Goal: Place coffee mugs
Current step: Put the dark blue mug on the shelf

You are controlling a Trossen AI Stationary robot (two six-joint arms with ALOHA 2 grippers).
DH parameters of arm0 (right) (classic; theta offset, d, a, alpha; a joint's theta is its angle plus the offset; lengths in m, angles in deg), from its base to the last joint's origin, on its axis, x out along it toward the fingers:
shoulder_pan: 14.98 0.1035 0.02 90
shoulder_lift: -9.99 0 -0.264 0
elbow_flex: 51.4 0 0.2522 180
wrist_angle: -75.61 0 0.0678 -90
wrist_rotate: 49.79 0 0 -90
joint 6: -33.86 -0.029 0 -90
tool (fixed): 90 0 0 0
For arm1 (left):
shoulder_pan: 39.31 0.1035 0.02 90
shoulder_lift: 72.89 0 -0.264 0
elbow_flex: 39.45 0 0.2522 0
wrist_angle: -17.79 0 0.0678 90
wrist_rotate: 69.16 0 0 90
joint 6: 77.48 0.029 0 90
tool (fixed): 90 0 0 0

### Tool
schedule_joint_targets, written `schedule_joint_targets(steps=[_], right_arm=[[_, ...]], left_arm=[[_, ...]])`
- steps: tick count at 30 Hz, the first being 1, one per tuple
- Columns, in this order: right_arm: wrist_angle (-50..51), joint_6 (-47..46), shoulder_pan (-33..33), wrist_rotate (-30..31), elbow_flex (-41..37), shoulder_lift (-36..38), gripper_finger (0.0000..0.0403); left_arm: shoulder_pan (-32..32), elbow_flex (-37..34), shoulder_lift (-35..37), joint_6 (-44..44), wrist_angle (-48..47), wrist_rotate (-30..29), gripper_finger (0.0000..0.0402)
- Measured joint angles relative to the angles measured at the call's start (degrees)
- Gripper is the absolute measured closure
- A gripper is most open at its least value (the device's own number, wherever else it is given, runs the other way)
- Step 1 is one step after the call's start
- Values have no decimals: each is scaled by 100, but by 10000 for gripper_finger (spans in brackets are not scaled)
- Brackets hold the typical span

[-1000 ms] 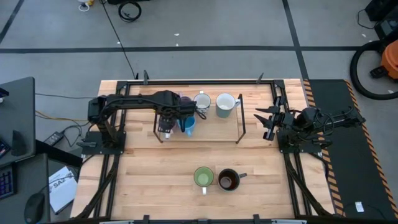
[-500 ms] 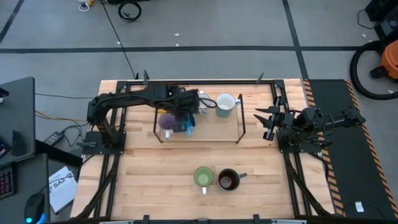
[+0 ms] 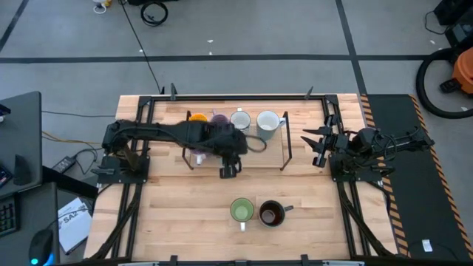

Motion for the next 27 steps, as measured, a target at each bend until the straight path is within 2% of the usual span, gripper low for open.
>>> schedule_joint_targets(steps=[3,8,16,22,27], right_arm=[[26,-10,0,-8,0,-58,294],[-48,-95,2,-98,0,-291,304],[-307,-349,2,-906,70,-859,314],[-637,-1000,0,-760,66,-1494,314],[-698,-1386,-17,-592,215,-1955,315]], left_arm=[[-206,-369,6,302,614,-219,279],[-375,-1230,36,525,1842,-255,279],[-448,-2502,465,1029,3725,-254,279],[-379,-3287,859,1489,4724,-257,279],[-346,-3982,1170,2214,5547,-228,279]])
